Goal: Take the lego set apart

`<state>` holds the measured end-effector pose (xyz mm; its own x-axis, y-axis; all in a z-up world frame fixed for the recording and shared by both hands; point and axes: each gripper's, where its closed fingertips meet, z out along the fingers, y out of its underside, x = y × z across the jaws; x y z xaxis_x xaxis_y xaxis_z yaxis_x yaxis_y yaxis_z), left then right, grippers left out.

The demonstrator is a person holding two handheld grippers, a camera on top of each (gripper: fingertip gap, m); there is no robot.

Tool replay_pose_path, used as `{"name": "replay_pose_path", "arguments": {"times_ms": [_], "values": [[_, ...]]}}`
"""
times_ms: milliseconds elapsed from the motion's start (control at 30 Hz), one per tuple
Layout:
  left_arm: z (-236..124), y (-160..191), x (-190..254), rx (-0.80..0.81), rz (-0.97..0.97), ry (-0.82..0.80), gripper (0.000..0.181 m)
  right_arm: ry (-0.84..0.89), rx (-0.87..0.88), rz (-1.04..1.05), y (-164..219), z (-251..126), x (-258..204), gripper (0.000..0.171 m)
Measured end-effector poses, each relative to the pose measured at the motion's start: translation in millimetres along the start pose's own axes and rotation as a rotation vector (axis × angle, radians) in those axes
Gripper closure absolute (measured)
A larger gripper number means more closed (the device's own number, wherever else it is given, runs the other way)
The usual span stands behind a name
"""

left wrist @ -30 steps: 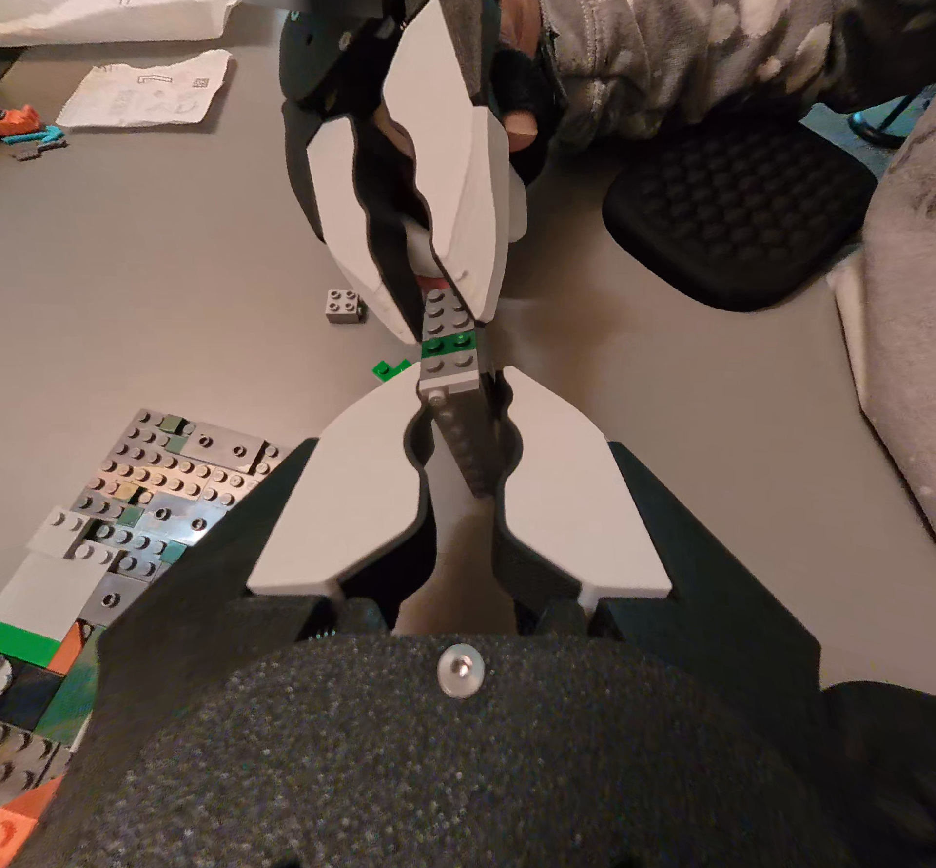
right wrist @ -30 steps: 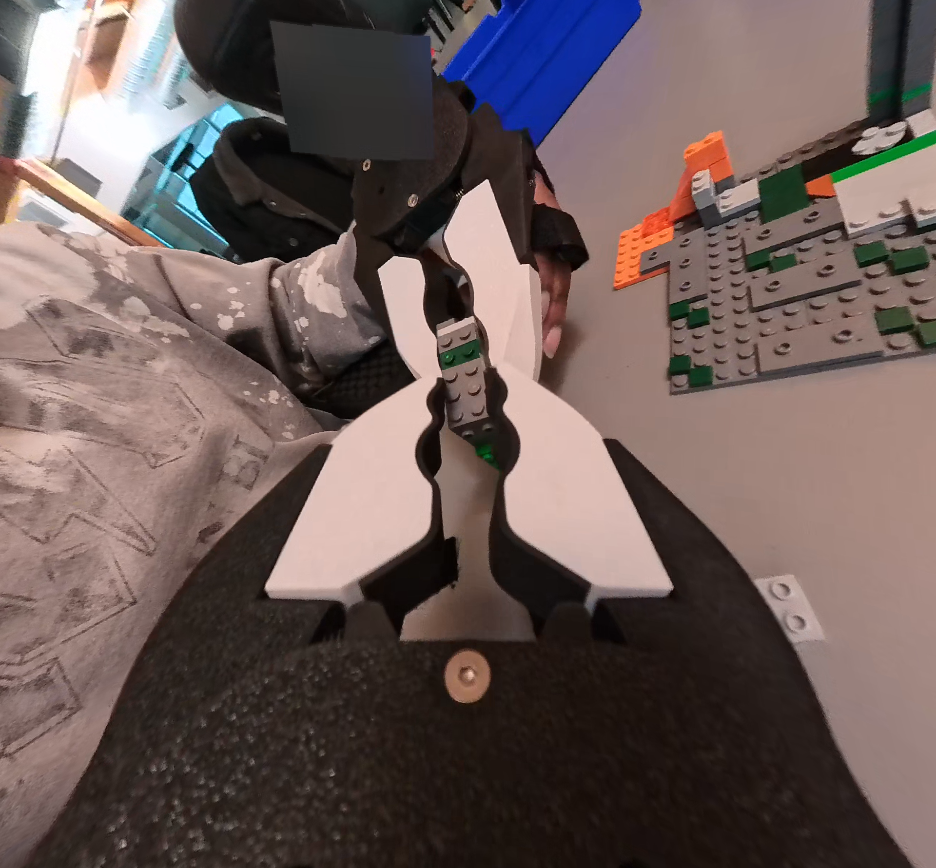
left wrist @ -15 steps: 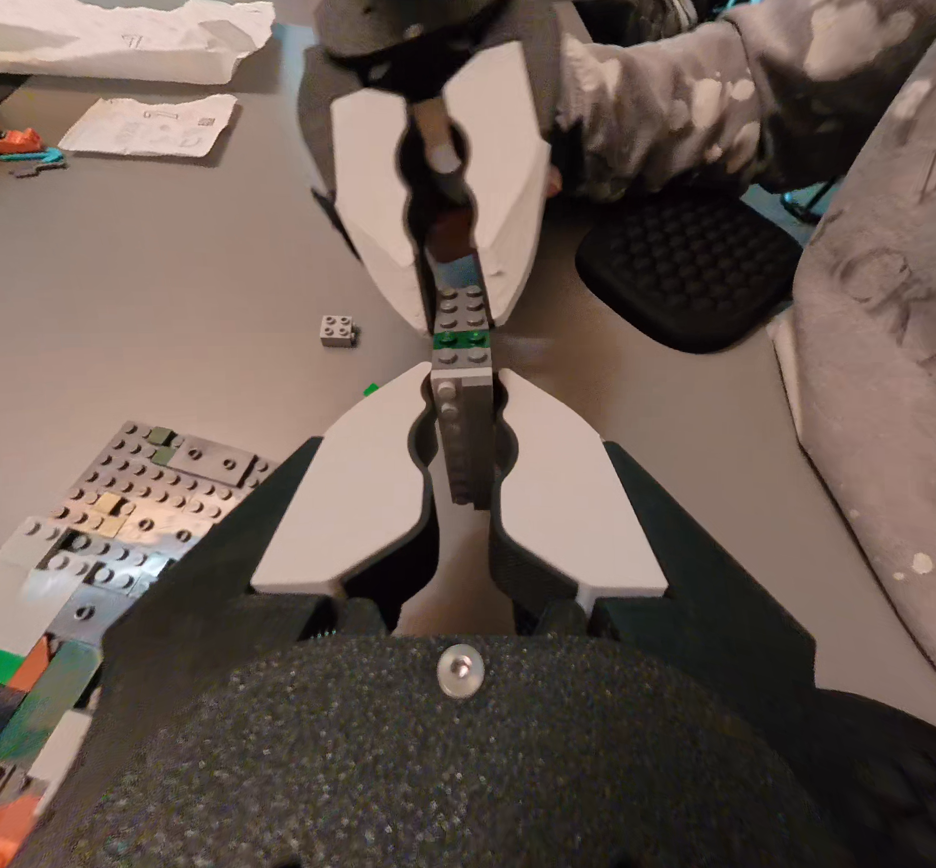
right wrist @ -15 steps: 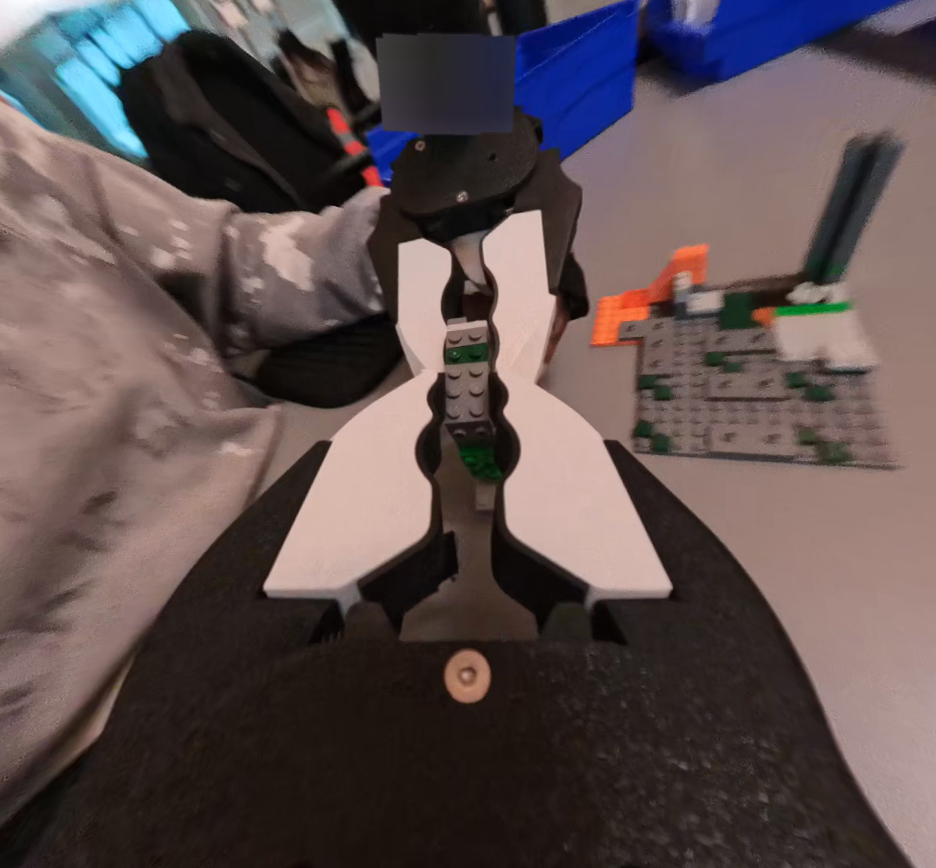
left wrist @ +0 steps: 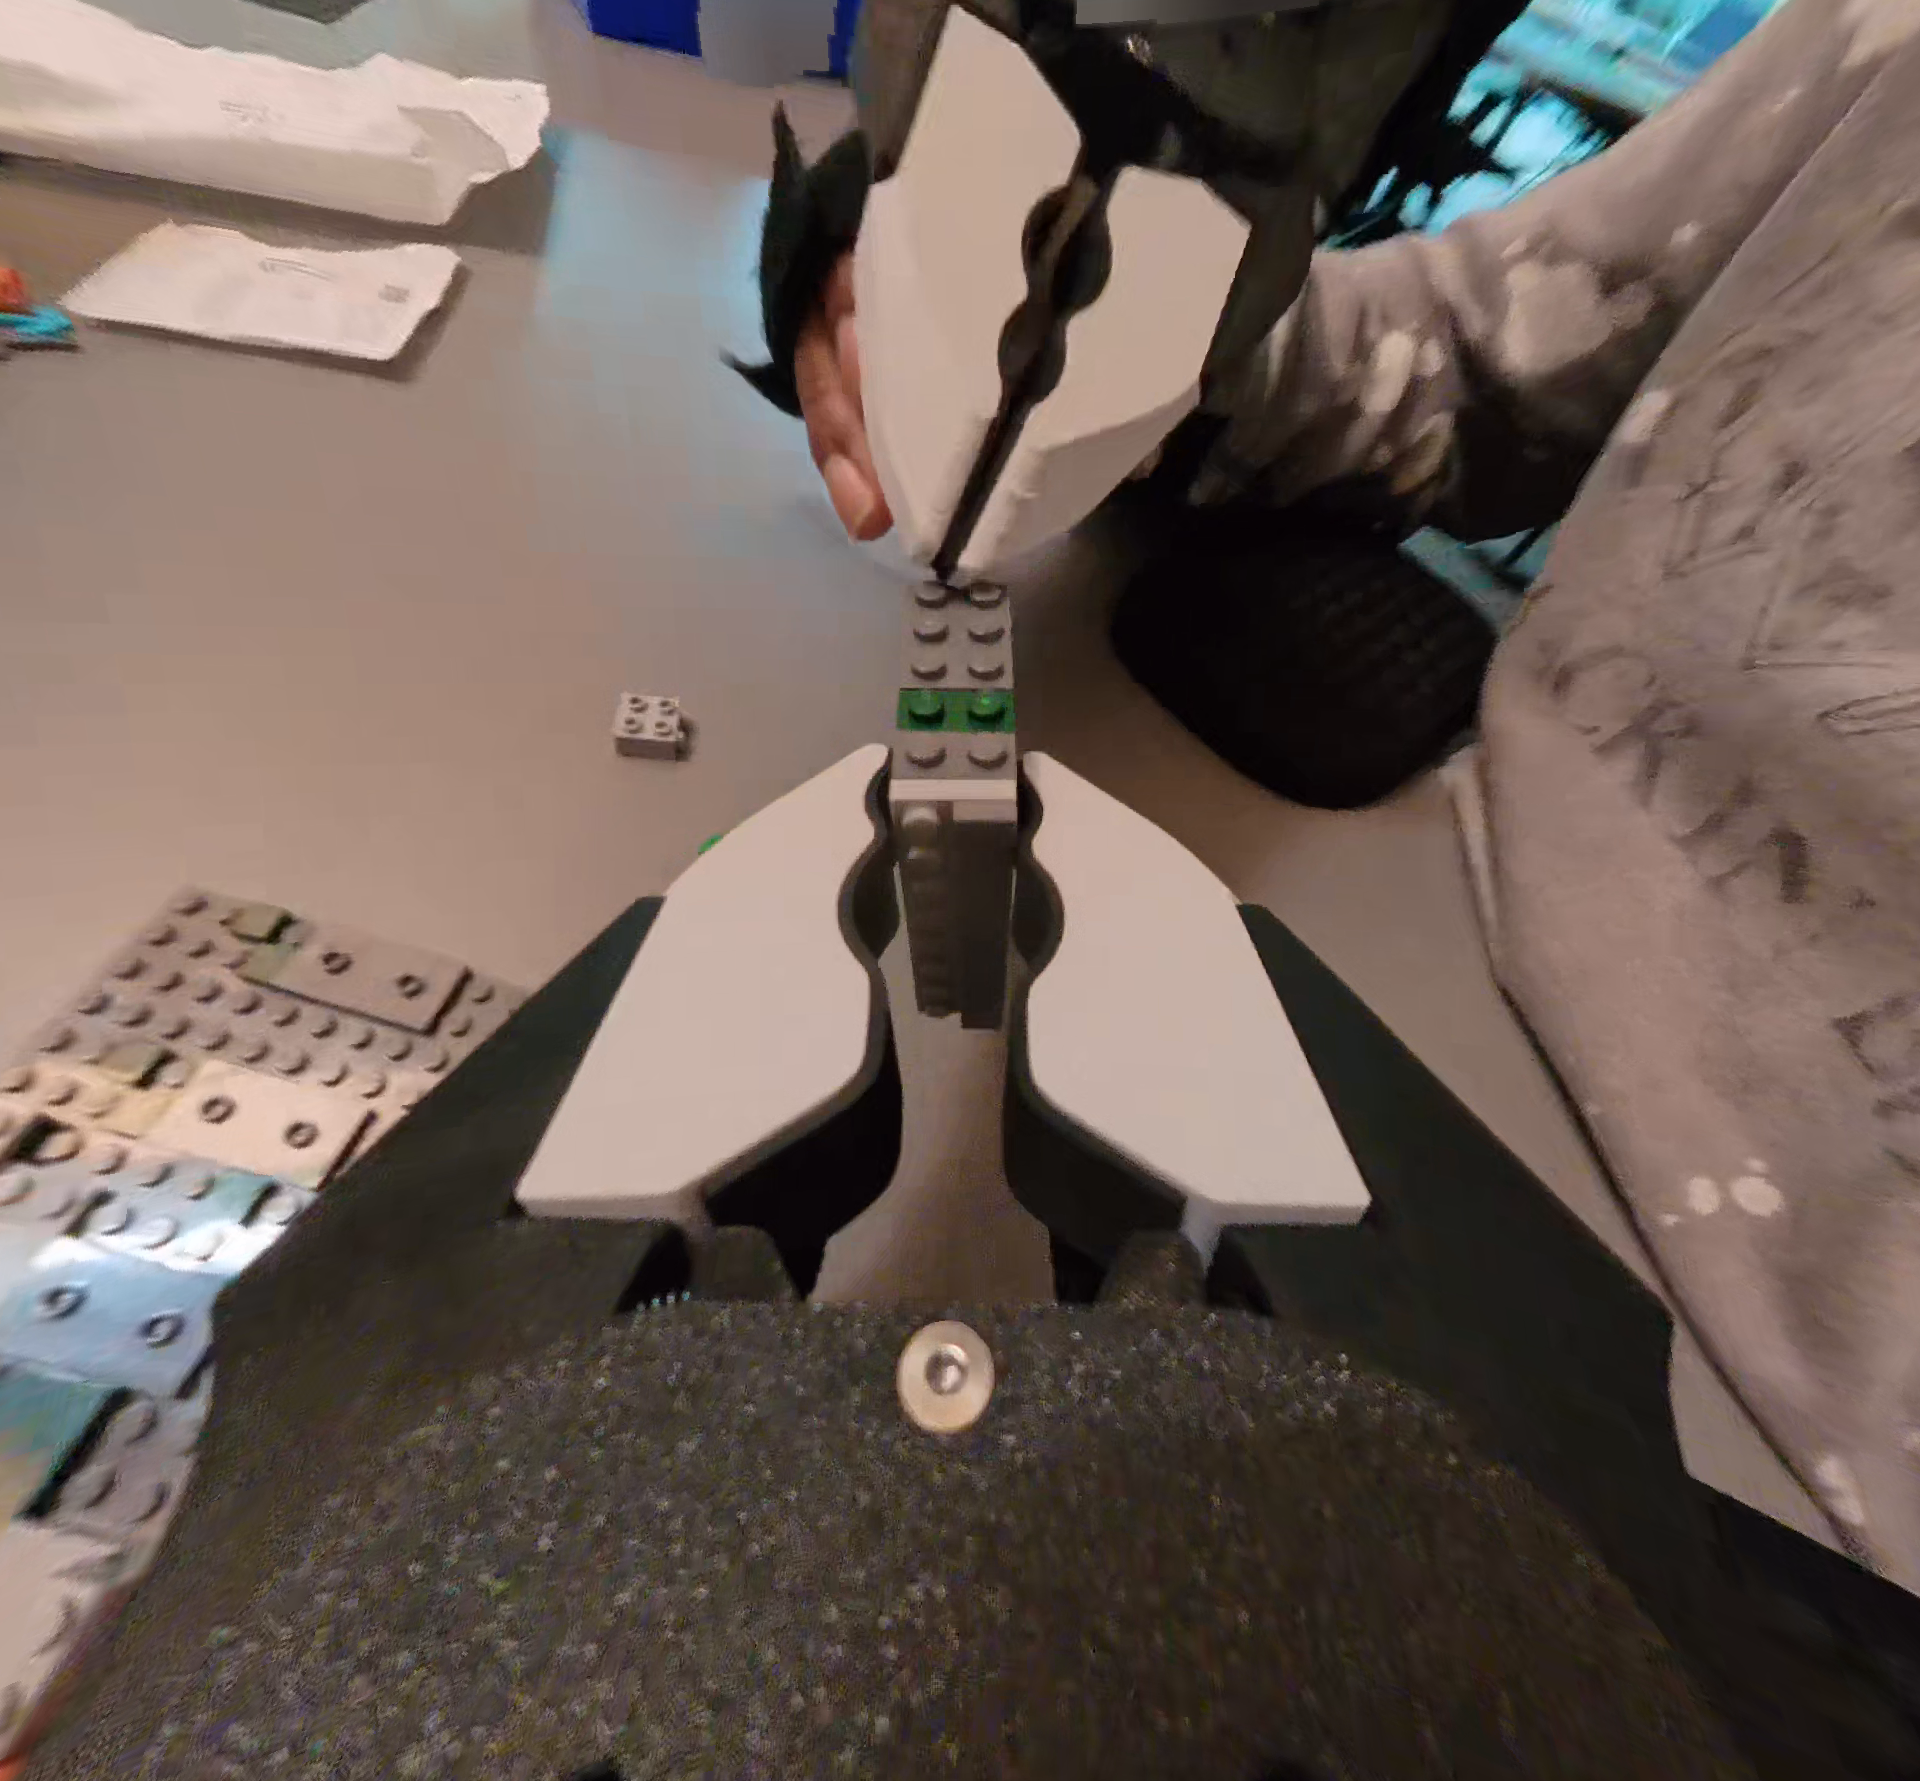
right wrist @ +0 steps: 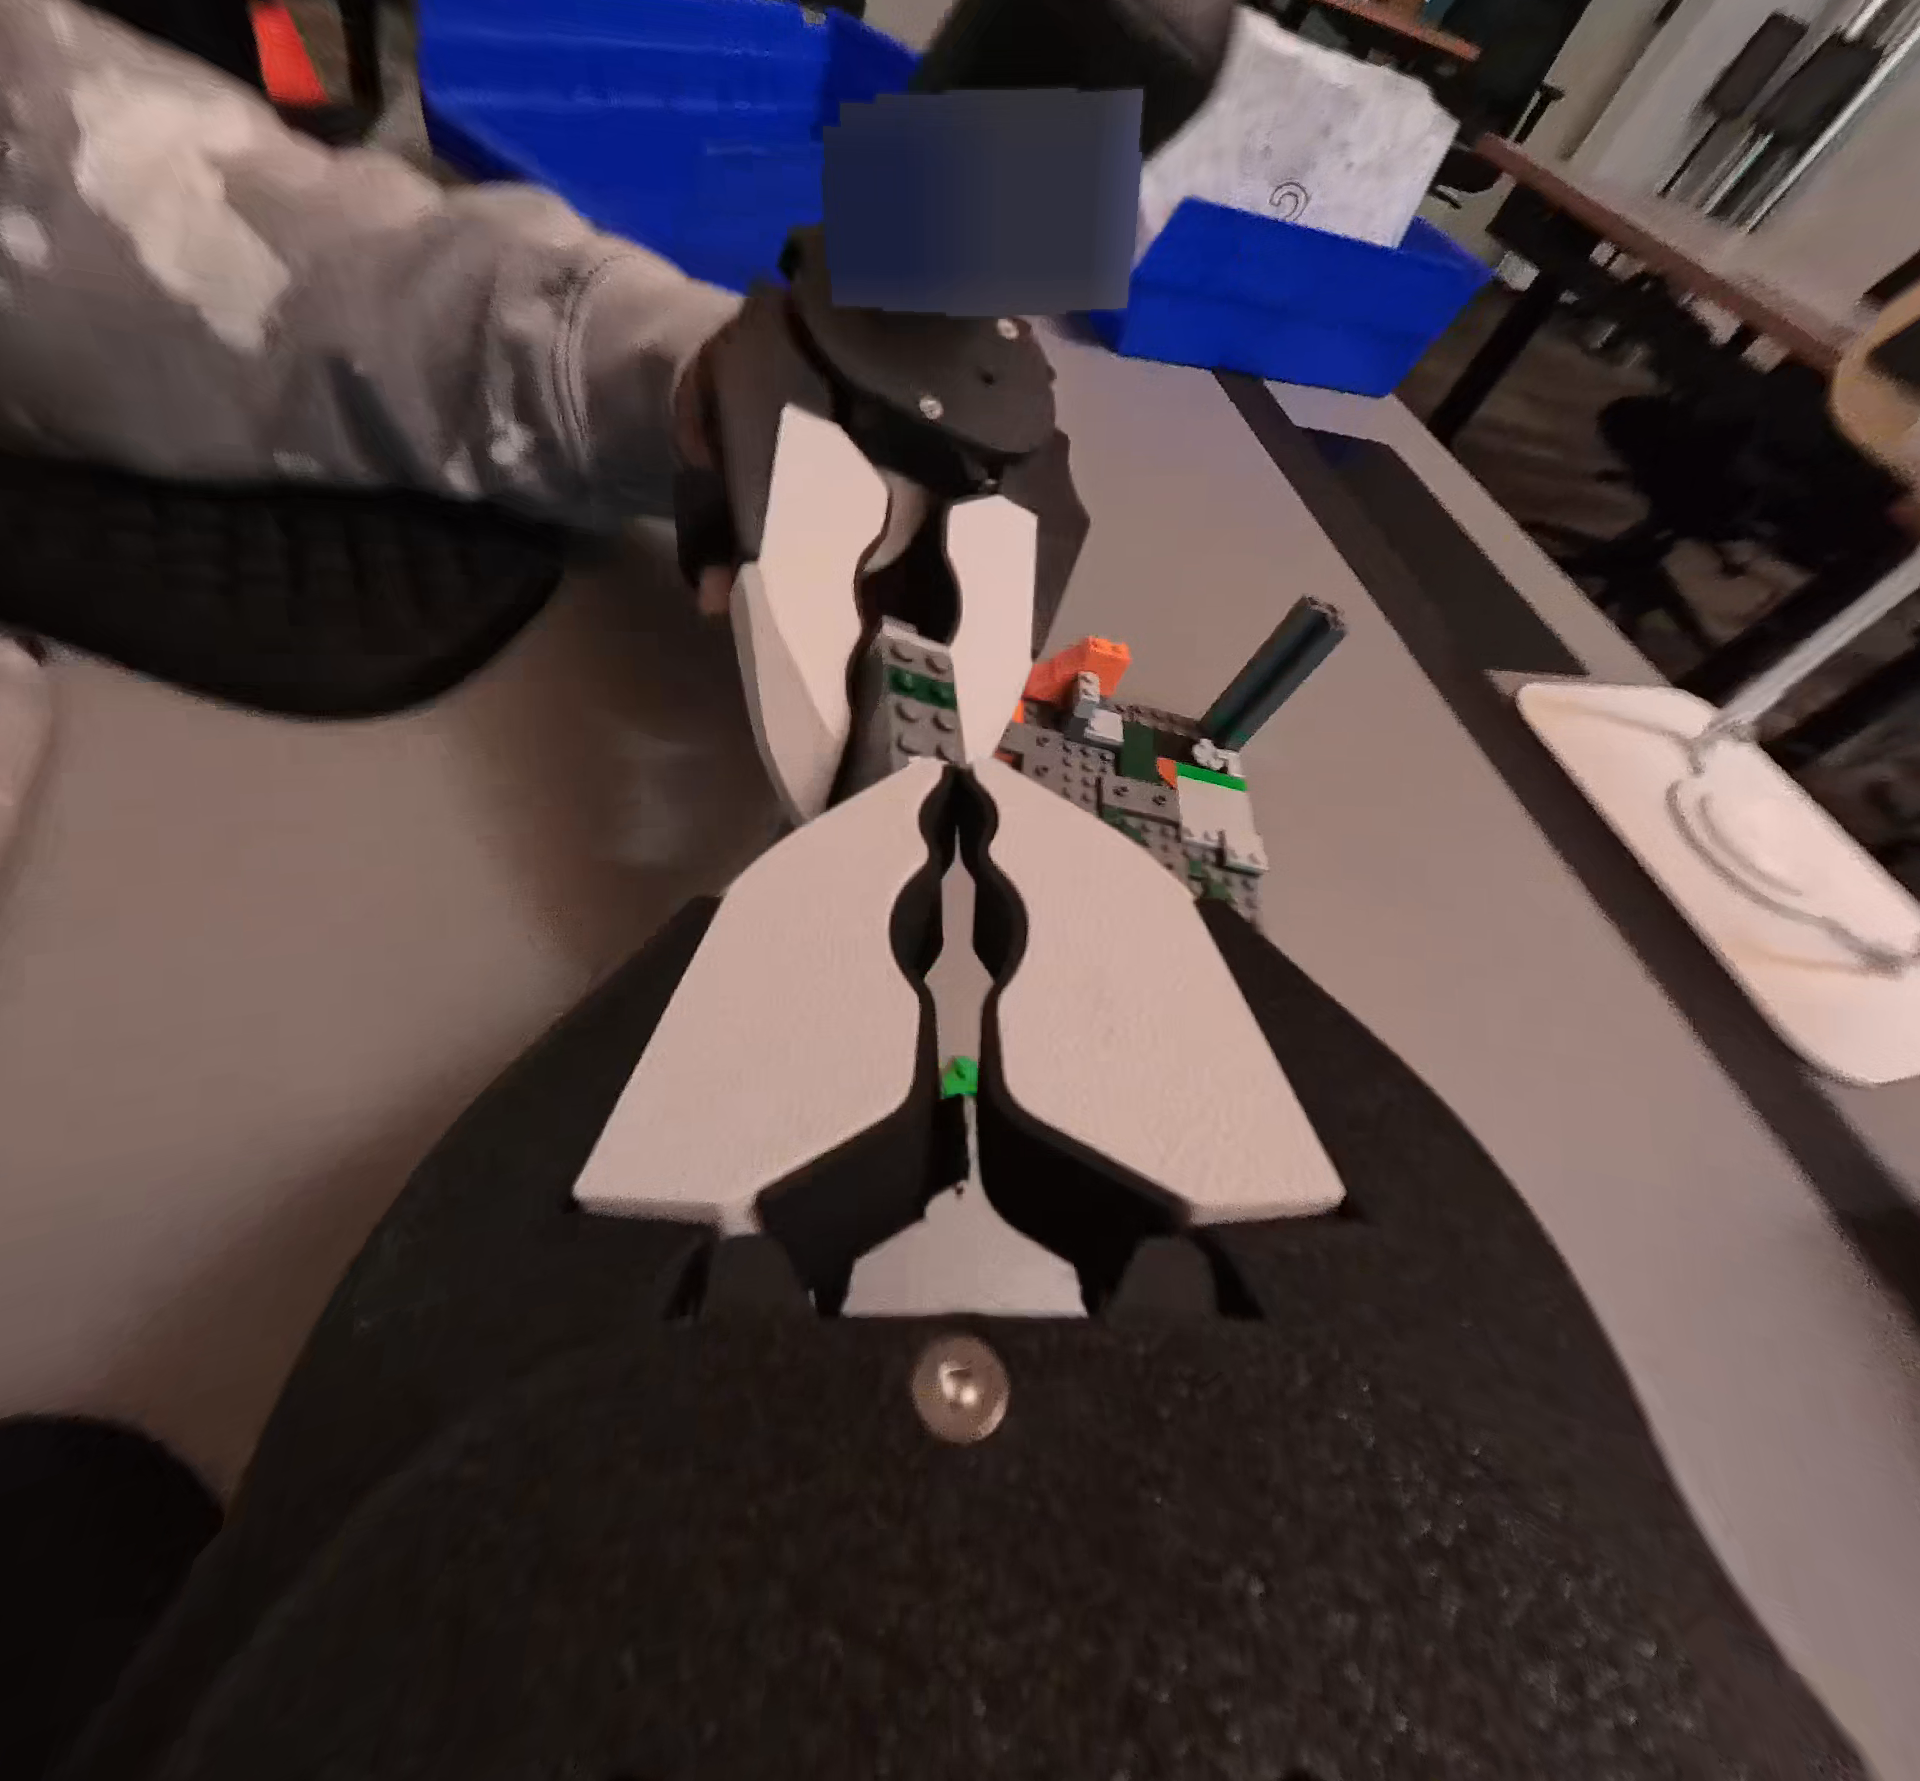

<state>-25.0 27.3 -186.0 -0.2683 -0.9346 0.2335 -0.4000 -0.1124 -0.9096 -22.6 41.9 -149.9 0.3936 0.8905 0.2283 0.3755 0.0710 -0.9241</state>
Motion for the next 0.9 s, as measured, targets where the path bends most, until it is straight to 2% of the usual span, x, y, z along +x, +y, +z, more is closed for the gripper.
{"name": "replay_pose_path", "arguments": {"times_ms": [67,100,133,233,333,467,633,767,900], "values": [[6.8,5.8,-2.0,-0.063,0.040,-0.042,0.163,-0.057,0.057,0.099,-2.9,-3.2,-0.3,0.171],[9.2,10.5,-4.5,-0.092,0.060,-0.065,0.163,-0.082,0.073,0.130,-4.4,-4.5,-0.2,0.161],[10.2,14.9,-8.0,-0.117,0.074,-0.089,0.163,-0.109,0.059,0.152,-2.2,-4.7,-1.4,0.151],[11.3,18.6,-10.5,-0.149,0.112,-0.123,0.163,-0.141,-0.035,0.152,15.0,-0.2,-6.4,0.144],[14.2,20.6,-10.4,-0.184,0.162,-0.153,0.163,-0.166,-0.091,0.154,25.3,8.1,-13.8,0.145],[16.9,27.6,-9.2,-0.248,0.217,-0.174,0.163,-0.179,-0.135,0.107,33.7,14.2,-21.7,0.154],[13.1,13.7,0.4,-0.113,0.125,-0.064,0.163,-0.201,-0.044,0.173,17.4,10.7,-20.8,0.155],[11.7,3.1,1.5,-0.066,0.148,-0.080,0.162,-0.262,0.057,0.332,9.9,4.9,-16.2,0.155],[10.5,-3.4,2.1,-0.010,0.122,-0.058,0.161,-0.258,0.098,0.341,5.1,2.3,-13.2,0.155]]}}
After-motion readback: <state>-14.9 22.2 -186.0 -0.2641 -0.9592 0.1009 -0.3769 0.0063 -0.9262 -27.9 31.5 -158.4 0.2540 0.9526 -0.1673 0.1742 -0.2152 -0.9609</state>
